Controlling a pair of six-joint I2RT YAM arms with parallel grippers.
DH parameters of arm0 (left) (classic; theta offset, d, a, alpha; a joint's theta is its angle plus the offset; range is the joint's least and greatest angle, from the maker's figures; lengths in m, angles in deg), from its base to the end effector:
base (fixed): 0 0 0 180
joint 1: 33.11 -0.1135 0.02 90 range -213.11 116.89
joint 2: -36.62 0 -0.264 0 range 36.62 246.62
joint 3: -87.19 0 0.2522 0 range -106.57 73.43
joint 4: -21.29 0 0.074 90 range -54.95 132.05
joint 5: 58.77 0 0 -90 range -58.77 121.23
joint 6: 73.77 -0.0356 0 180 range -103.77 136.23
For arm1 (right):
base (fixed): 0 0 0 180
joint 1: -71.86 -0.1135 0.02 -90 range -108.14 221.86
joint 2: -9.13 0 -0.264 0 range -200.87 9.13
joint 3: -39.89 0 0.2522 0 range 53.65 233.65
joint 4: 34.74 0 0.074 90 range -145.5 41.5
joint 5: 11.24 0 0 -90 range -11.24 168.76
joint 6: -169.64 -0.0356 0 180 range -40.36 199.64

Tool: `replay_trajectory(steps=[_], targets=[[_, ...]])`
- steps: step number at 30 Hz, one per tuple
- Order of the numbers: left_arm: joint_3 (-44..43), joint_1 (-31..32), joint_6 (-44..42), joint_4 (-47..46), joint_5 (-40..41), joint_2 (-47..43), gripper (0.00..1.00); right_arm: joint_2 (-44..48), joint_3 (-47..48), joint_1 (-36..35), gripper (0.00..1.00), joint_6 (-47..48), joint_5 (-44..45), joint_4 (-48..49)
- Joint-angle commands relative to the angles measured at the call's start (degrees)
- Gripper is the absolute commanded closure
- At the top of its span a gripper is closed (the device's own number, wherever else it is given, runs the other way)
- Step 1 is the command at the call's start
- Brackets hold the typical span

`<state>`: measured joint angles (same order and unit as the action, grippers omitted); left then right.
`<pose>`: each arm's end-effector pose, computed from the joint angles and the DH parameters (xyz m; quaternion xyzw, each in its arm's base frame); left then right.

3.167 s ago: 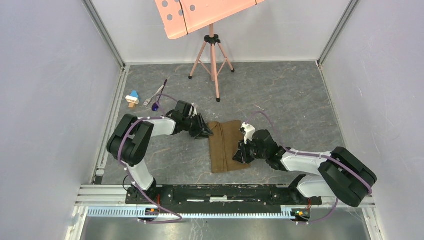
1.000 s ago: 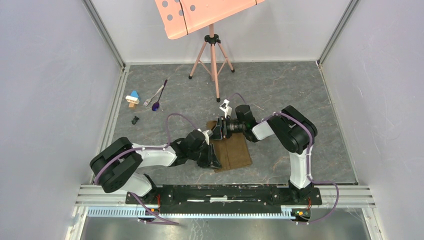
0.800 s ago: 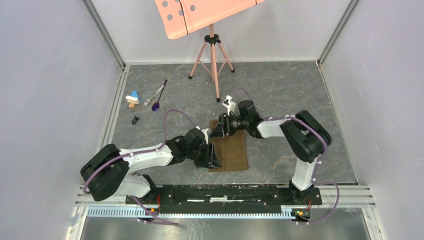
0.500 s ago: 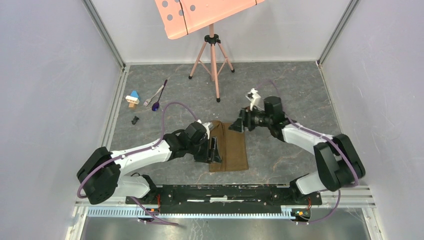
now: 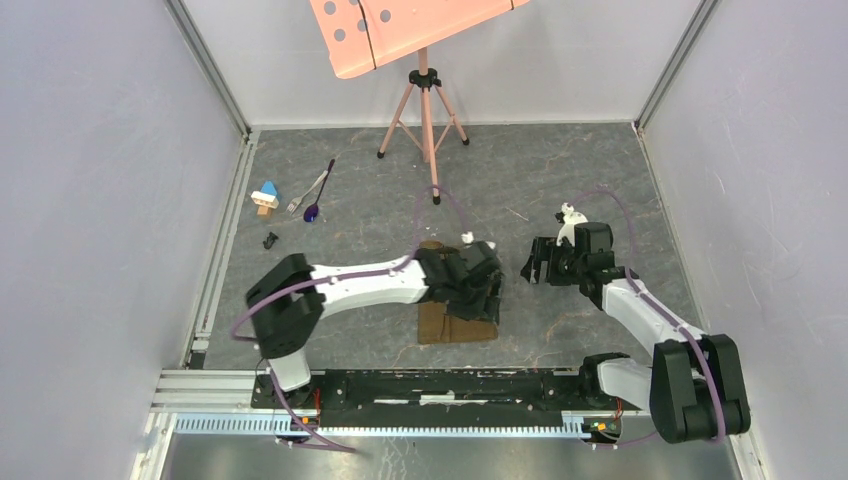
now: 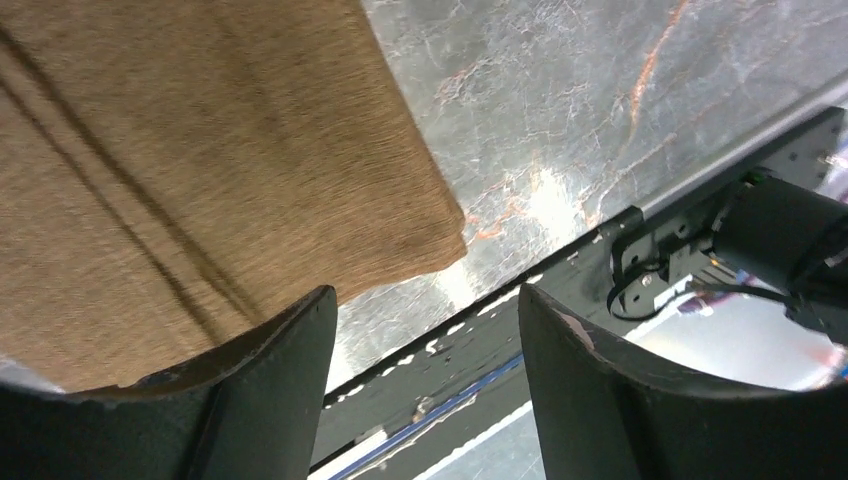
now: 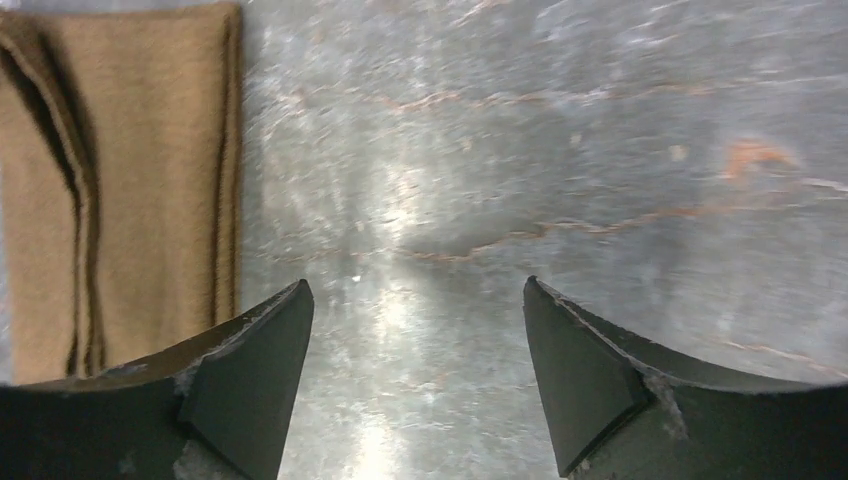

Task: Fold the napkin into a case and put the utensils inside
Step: Pick up the 2/3-rectangle-folded napkin at the center of the board.

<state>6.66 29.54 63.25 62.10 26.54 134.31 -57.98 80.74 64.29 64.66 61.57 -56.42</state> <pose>0.1602 -0.3161 0.2079 0.1418 0.9499 -0.2480 0.1266 0.2126 0.0389 0.1649 0.0061 0.9244 0.2062 0.3207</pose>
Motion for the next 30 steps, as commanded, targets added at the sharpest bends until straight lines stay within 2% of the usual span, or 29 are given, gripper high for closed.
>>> replay_trajectory(steps=[1,9,17,23,28,30], targets=[[-11.7,5.2,5.2,12.0,10.3,7.8,0.27,3.0,-0.3,1.1,0.14,0.9,11.5,-1.4],[-28.2,9.7,6.9,28.2,19.4,21.7,0.31,5.2,-2.0,2.7,0.13,-2.5,10.5,0.3],[-34.8,11.0,7.4,32.0,21.8,28.2,0.36,7.2,-6.1,2.7,0.13,-3.1,7.0,3.2],[-35.5,11.0,8.0,33.4,22.6,30.4,0.40,8.1,-8.3,2.7,0.13,-2.5,4.8,5.0],[-33.1,11.0,7.3,32.2,22.1,28.8,0.61,6.7,-9.8,2.7,0.12,-0.1,-3.5,7.5],[-31.0,10.9,7.1,30.3,22.1,26.3,0.68,5.4,-10.5,2.7,0.09,-0.2,-8.1,10.6]])
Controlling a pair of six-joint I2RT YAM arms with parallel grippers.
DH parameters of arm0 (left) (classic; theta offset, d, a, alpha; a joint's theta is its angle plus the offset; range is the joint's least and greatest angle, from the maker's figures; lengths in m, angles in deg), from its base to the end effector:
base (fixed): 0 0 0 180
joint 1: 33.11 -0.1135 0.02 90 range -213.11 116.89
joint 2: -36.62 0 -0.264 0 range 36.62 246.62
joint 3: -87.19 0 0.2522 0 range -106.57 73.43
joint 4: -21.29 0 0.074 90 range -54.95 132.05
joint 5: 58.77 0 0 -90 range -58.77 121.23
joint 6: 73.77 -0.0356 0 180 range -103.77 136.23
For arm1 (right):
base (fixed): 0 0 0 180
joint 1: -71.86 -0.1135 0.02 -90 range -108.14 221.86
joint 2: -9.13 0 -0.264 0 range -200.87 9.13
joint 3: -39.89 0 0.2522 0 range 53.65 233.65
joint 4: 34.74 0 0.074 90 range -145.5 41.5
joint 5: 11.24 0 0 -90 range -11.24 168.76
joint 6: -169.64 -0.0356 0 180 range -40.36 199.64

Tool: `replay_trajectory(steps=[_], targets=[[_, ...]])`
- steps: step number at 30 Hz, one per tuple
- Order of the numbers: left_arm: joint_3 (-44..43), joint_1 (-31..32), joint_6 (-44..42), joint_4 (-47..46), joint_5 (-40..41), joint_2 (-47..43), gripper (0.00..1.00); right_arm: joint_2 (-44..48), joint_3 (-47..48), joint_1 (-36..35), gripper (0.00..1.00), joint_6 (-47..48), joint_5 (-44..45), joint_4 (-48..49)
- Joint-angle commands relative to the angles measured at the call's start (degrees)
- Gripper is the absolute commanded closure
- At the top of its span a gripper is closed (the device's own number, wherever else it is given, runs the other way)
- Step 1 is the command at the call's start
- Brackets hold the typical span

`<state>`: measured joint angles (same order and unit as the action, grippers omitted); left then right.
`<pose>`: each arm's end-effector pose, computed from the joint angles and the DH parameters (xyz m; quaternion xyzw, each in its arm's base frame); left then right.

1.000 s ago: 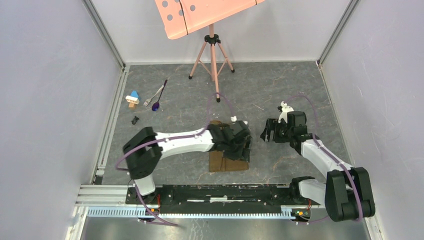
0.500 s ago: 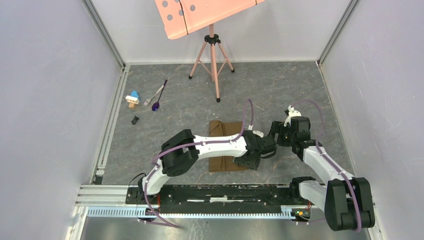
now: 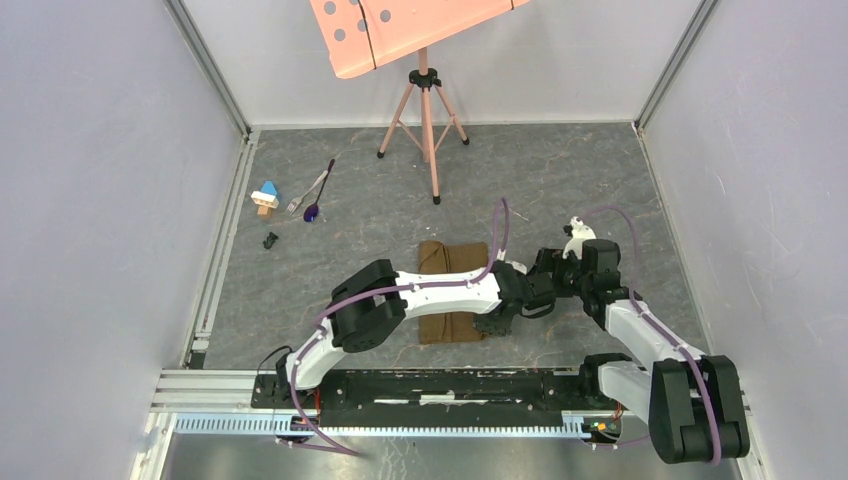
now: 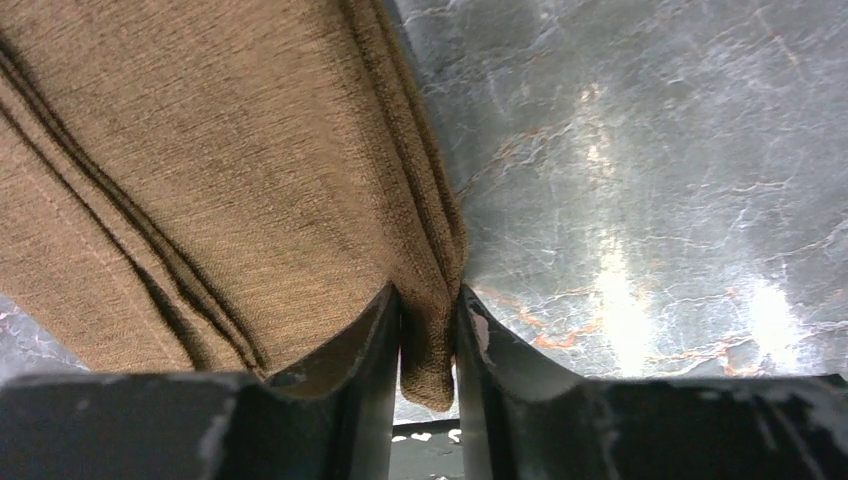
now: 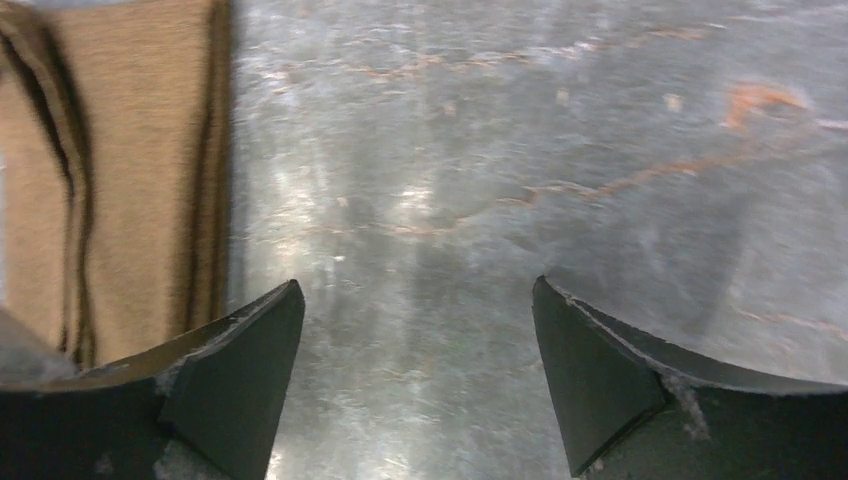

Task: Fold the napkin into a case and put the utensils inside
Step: Pick up the 2/3-rectangle-folded napkin at the center of the board.

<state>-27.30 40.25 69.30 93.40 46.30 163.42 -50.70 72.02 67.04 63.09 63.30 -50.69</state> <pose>0.1335 -0.4142 0.1633 0.1681 0.9758 0.0159 0.1387 0.1875 0.0253 0.1497 0.0404 0.9116 0.1938 0.3603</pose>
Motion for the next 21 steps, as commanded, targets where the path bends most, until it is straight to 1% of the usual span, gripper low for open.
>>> replay_trajectory(steps=[1,2,4,6,8,11,13,16,19,21], targets=[[4.2,0.1,0.6,-2.2,2.3,-4.2,0.72,-2.8,-2.2,0.0,0.05,0.3,-12.4,6.4],[5.7,0.1,0.1,-3.6,2.2,-5.9,0.74,-4.1,-2.5,0.1,0.03,-0.9,-15.2,8.6],[9.0,0.1,0.0,-6.2,2.1,-8.8,0.82,-7.1,-3.2,0.0,0.02,-4.2,-20.3,13.9],[11.6,0.1,-0.2,-8.7,1.2,-11.2,0.86,-10.5,-3.2,-0.1,0.02,-8.0,-22.5,17.7],[13.1,0.1,0.0,-9.8,0.8,-12.7,0.88,-13.2,-3.8,-0.1,0.02,-13.0,-24.3,22.8],[14.9,0.0,0.0,-11.5,0.0,-14.2,0.91,-17.3,-4.0,-1.7,0.02,-18.2,-25.2,29.1],[14.9,0.0,-0.3,-11.4,-0.4,-14.7,0.93,-20.2,-3.2,-4.5,0.02,-20.9,-26.0,32.3],[15.4,-0.1,-0.7,-11.5,-0.3,-16.0,0.94,-23.7,-3.9,-7.9,0.04,-25.6,-25.2,36.7],[15.2,-0.5,-1.0,-10.8,0.0,-17.3,0.95,-26.2,-6.9,-9.8,0.11,-32.5,-24.3,44.6],[15.2,-0.5,-1.3,-11.1,-0.1,-17.7,0.95,-27.3,-7.5,-10.8,0.14,-33.8,-23.5,46.3]])
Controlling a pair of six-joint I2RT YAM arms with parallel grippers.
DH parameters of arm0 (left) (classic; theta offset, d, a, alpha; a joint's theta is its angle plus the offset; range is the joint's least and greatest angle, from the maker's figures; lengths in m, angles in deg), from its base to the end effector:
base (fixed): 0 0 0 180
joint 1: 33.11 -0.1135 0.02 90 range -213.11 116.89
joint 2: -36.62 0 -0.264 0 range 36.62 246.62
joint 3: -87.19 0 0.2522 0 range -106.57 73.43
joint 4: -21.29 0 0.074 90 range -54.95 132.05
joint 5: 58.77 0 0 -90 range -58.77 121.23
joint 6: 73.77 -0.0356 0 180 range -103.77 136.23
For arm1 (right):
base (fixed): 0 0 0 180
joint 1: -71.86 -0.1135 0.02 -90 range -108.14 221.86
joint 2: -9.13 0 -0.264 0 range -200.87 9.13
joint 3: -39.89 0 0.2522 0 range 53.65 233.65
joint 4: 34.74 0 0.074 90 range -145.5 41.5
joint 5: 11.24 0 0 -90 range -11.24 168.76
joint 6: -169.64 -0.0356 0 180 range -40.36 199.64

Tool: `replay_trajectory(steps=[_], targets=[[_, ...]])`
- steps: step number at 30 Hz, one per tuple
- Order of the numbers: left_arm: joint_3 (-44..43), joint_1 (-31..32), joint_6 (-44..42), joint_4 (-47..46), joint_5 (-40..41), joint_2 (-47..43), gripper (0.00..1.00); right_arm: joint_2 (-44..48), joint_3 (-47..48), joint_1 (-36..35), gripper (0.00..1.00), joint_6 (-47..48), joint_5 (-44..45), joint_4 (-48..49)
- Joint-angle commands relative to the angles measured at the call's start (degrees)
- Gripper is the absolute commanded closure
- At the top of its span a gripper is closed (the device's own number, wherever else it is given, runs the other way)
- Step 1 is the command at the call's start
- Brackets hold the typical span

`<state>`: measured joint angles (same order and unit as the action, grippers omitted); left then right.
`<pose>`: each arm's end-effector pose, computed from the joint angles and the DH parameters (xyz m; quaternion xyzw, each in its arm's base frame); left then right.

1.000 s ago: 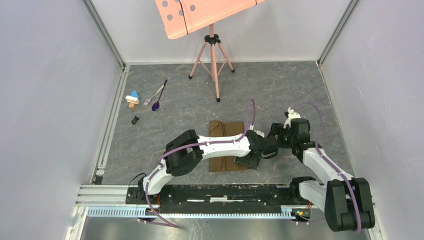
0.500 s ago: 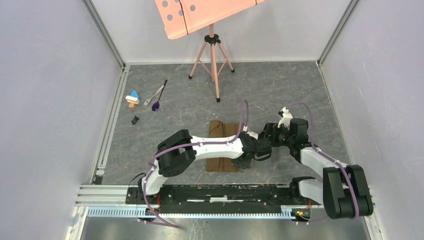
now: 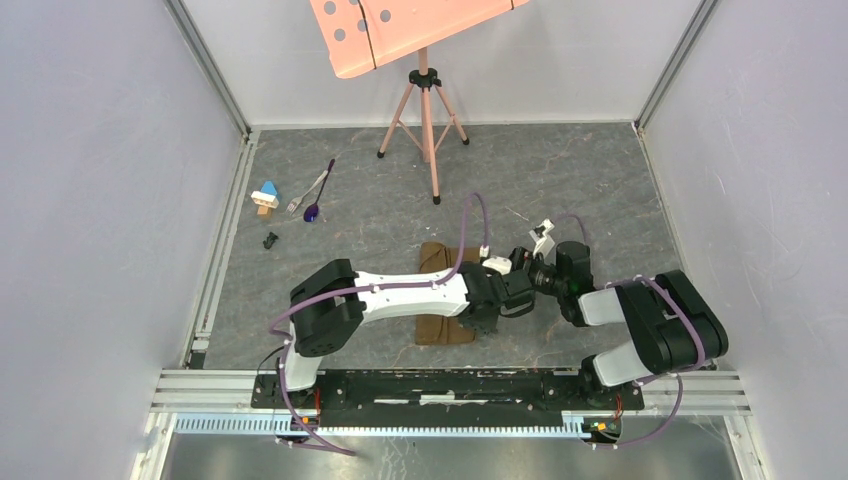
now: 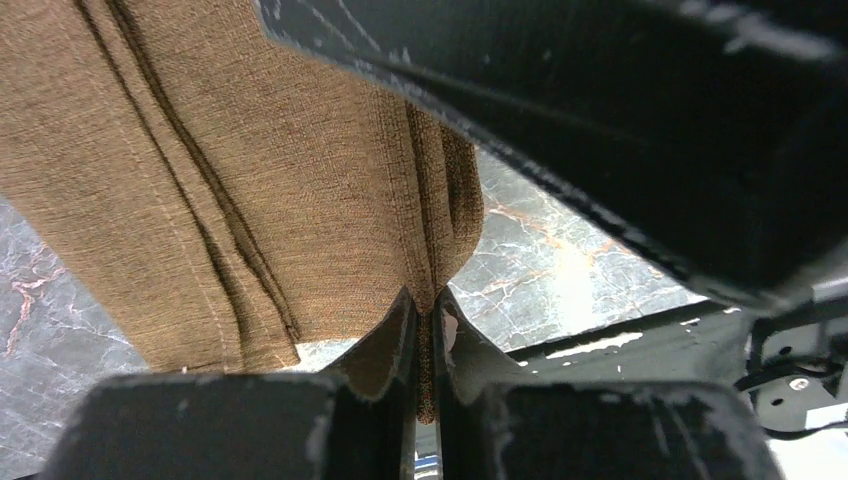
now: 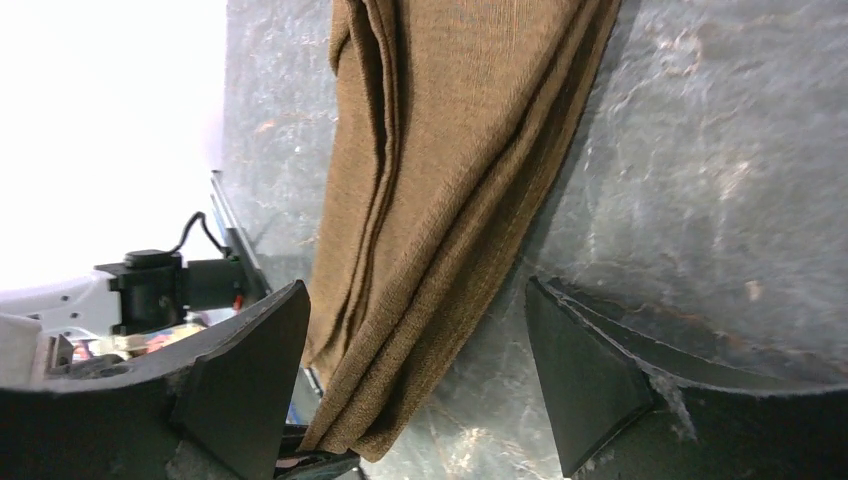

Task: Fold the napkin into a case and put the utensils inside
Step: Pick up the 2/3-rectangle-folded napkin at the center of the board.

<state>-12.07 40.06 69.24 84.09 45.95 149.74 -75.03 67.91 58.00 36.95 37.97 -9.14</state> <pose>0.1226 -0.3741 0.1904 0.1578 0.9724 -0.0451 0.1656 0.2086 0.0754 0.1154 0.0352 0.8313 0.4867 0.2660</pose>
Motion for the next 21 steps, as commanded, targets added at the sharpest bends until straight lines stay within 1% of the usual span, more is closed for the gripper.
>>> replay_trajectory(steps=[1,5,8,13,15,17,19,21], targets=[[0.0,-0.4,-1.4,-2.0,0.0,-4.1,0.95,-3.4,-3.6,-2.2,0.15,-7.8,2.1,5.1],[0.3,-0.5,-1.7,-2.2,-1.4,-3.9,0.97,-5.0,-5.4,-2.4,0.23,-10.8,2.6,9.8],[1.1,-0.6,-1.8,-3.2,-1.5,-4.2,0.98,-6.2,-4.7,-2.4,0.31,-11.3,3.3,11.2],[2.4,-0.7,-1.7,-4.6,-2.1,-4.8,0.98,-8.3,-1.3,-2.4,0.51,-10.2,3.5,11.2],[2.3,-0.9,-1.7,-5.3,-3.1,-4.7,0.97,-8.6,-0.7,-2.3,0.56,-9.8,3.6,10.4],[2.1,-1.1,-1.9,-6.0,-3.6,-4.6,0.97,-8.2,-0.5,-2.4,0.64,-9.5,3.9,10.2],[2.2,-1.2,-2.0,-7.3,-4.1,-4.5,0.95,-7.7,-0.4,-2.4,0.73,-8.8,4.7,10.2],[2.3,-1.4,-2.1,-8.5,-5.5,-4.3,0.92,-7.8,0.2,-2.4,0.83,-7.5,4.7,10.0]])
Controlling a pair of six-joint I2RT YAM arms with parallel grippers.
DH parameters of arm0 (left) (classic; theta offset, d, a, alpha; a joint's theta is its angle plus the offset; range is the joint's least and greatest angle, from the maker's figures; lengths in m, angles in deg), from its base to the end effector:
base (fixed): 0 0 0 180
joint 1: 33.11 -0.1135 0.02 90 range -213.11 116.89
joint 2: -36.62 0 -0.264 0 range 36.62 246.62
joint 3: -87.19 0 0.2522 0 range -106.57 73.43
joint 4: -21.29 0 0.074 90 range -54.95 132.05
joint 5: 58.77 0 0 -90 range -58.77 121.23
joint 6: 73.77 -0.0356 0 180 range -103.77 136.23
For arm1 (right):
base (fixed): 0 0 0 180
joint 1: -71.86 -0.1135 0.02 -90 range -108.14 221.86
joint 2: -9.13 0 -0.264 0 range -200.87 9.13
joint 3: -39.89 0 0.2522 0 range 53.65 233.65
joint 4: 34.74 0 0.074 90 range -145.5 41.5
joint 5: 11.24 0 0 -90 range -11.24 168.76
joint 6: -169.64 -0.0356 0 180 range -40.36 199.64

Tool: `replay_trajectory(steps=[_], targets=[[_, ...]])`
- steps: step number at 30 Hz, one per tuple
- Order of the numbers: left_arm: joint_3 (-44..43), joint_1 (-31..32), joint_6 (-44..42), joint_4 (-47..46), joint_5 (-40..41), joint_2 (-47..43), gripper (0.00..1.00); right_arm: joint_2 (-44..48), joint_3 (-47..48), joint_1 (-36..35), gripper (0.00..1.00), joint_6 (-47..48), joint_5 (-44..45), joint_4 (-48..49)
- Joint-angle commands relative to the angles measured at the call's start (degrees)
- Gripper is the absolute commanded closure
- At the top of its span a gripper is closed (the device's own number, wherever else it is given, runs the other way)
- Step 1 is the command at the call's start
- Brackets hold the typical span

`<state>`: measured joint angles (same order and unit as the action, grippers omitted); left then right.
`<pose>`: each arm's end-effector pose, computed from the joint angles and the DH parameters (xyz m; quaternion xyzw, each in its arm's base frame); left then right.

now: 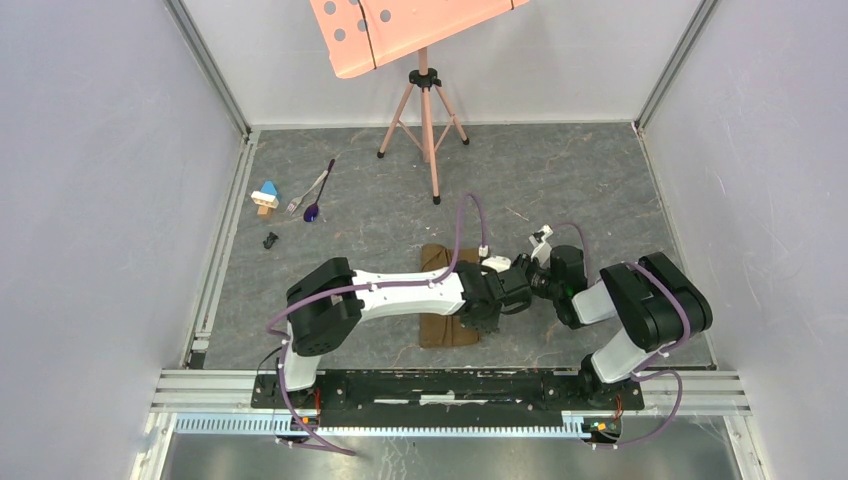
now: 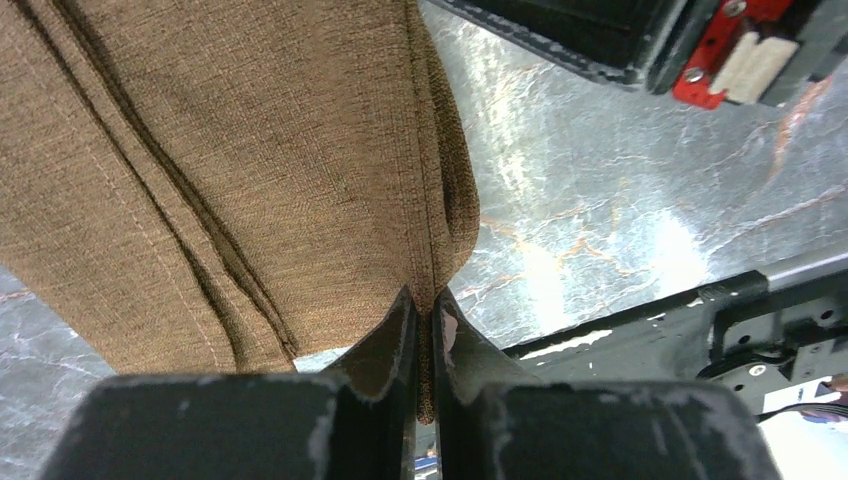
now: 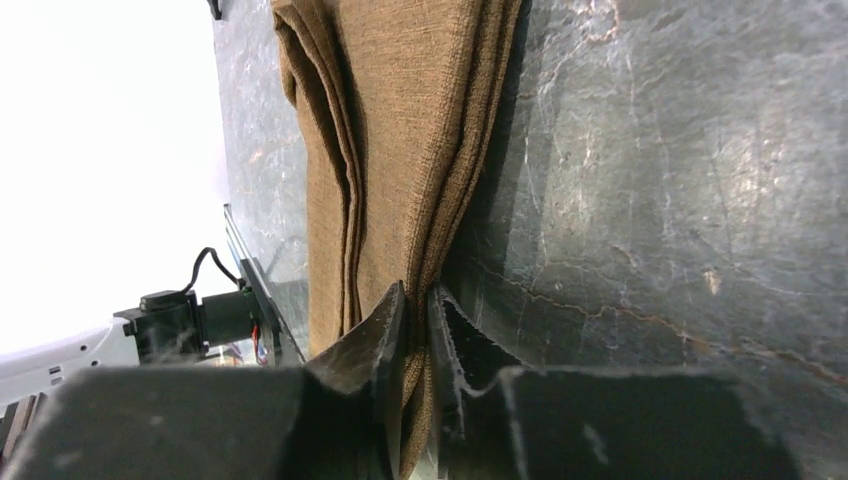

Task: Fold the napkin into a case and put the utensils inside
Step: Pick up the 2/3-rectangle-folded napkin at the center of the board.

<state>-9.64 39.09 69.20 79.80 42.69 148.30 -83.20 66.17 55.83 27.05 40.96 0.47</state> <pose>0.1267 -0.3715 0.1899 0.1502 0.9731 -0.0823 0.1540 0.2062 0.0819 0.0944 0.1062 0.8314 0.4959 0.2270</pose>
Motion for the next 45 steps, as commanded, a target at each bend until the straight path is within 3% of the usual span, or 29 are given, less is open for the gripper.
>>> replay_trajectory(steps=[1,2,3,5,9,13,16,20,26,34,45], targets=[[-0.1,-0.6,-2.1,-4.8,-3.0,-2.7,0.89,0.0,2.1,-0.2,0.91,2.8,1.5,0.6],[0.0,-0.7,-2.3,-5.8,-4.0,-2.7,0.86,-0.4,2.1,-0.2,0.98,3.3,1.1,1.4],[0.5,-0.9,-2.5,-6.7,-4.9,-2.9,0.82,-1.0,2.4,-0.2,1.00,4.2,0.6,1.7],[1.9,-1.7,-3.1,-8.8,-6.4,-4.0,0.66,-2.0,3.2,-0.1,1.00,6.6,0.0,1.3],[6.7,-4.7,-4.5,-13.1,-9.9,-10.3,0.44,-4.0,5.4,-0.2,1.00,10.5,-1.2,-0.8],[16.7,-10.3,-5.6,-22.7,-14.3,-20.4,0.34,-5.7,10.3,-0.1,1.00,16.4,-3.3,-6.5],[24.8,-18.7,-3.7,-28.4,-18.5,-25.7,0.38,-5.3,12.0,-0.1,1.00,18.7,-2.4,-9.9],[32.7,-27.5,-2.5,-37.5,-21.0,-28.4,0.56,-5.8,15.3,-0.3,1.00,22.8,-1.2,-15.7],[34.9,-32.7,-0.5,-47.6,-20.3,-22.7,0.77,-4.8,17.8,-1.0,1.00,25.7,1.4,-20.8],[33.3,-34.5,-1.9,-50.7,-20.7,-12.9,0.85,-3.3,23.7,-3.9,1.00,29.6,6.9,-31.0],[38.3,-35.4,1.4,-58.2,-20.6,-7.2,0.90,3.6,32.5,-13.3,1.00,29.8,23.9,-44.9]])
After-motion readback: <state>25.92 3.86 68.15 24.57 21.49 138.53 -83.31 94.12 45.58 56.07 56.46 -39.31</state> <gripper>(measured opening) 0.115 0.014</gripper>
